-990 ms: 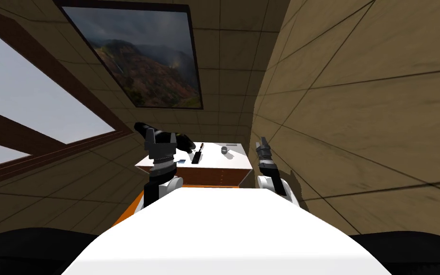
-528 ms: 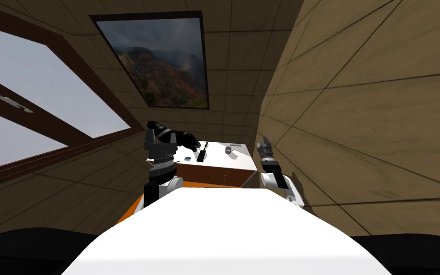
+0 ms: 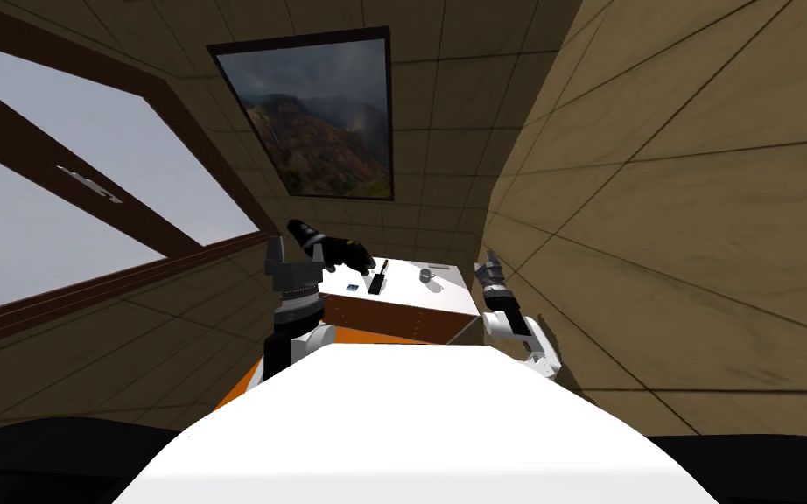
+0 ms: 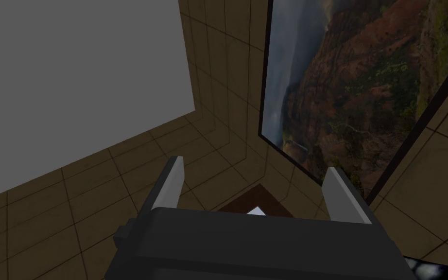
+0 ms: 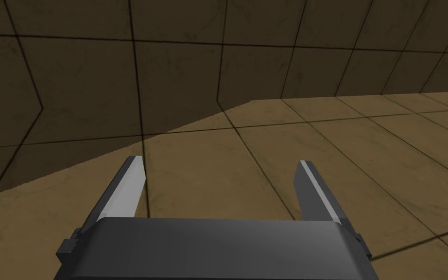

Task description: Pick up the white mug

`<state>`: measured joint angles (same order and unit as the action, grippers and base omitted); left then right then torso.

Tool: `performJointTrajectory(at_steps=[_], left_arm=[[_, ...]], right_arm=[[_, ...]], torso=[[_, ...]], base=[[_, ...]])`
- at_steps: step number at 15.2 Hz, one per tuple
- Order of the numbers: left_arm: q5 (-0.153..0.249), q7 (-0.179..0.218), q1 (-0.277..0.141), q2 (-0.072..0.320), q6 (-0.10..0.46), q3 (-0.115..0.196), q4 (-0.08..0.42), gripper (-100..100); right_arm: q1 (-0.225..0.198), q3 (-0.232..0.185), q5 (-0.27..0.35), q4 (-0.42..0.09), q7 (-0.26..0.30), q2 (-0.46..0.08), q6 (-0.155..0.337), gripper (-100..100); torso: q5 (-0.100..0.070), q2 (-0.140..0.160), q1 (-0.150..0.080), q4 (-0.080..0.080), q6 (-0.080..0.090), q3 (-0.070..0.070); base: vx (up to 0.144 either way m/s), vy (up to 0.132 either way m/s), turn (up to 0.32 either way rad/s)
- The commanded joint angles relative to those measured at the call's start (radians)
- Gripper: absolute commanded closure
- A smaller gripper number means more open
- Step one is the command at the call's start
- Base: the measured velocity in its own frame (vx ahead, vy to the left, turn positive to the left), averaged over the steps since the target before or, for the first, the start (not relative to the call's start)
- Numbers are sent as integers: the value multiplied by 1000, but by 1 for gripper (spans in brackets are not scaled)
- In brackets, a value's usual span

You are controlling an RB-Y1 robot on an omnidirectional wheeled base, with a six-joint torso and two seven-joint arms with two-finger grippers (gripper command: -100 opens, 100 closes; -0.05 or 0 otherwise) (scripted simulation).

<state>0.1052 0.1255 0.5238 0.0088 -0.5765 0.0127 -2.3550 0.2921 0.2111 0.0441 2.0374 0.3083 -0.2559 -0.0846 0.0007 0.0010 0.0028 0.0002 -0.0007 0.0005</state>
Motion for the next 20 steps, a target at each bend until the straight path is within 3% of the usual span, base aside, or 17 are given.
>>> performJointTrajectory(at_steps=[1,2,3,5,6,8,9,10,12,13,15,16,18,19,20], left_arm=[[0,0,0,0,0,0,0,0],[0,0,0,0,0,0,0,0],[0,0,0,0,0,0,0,0],[0,0,0,0,0,0,0,0],[0,0,0,0,0,0,0,0],[0,0,0,0,0,0,0,0],[0,0,0,0,0,0,0,0],[0,0,0,0,0,0,0,0],[0,0,0,0,0,0,0,0],[0,0,0,0,0,0,0,0],[0,0,0,0,0,0,0,0],[0,0,0,0,0,0,0,0],[0,0,0,0,0,0,0,0],[0,0,0,0,0,0,0,0],[0,0,0,0,0,0,0,0]], right_arm=[[-11,15,-4,-18,50,-11,33,-100],[-11,15,-4,-18,55,-11,33,-100],[-34,38,-11,-47,89,-29,77,-100],[-34,38,-11,-47,115,-29,79,-100],[-57,62,-18,-78,145,-47,125,-100],[-57,62,-18,-78,178,-47,128,-100],[-80,85,-26,-111,205,-64,165,-100],[-80,85,-26,-111,223,-64,179,-100],[-80,85,-26,-111,242,-64,179,-100],[-104,109,-34,-146,279,-82,228,-100],[-104,109,-34,-146,308,-82,231,-100],[-127,133,-43,-183,338,-100,271,-100],[-127,133,-43,-183,375,-100,285,-100],[-151,156,-52,-222,398,-117,316,-100],[-151,156,-52,-222,419,-117,337,-100]], torso=[[0,0,0,0,0,0],[0,0,0,0,0,0],[0,0,0,0,1,0],[0,0,0,0,0,0],[0,0,0,0,1,0],[0,0,0,0,0,0],[0,0,0,0,1,0],[0,0,0,0,0,0],[0,0,0,0,1,0],[0,0,-1,0,1,0],[0,0,-1,0,0,0],[0,0,-1,0,1,0],[0,0,0,0,0,0],[0,0,-1,0,1,0],[0,0,0,0,0,0]], base=[[-15,46,165],[-8,31,47],[-12,48,139],[-7,41,121],[-8,47,177],[-6,39,137],[-9,47,151],[-11,51,177],[-2,24,35],[-5,30,180],[-4,30,156],[-7,37,177],[-2,38,135],[-4,42,168],[-2,46,204]])
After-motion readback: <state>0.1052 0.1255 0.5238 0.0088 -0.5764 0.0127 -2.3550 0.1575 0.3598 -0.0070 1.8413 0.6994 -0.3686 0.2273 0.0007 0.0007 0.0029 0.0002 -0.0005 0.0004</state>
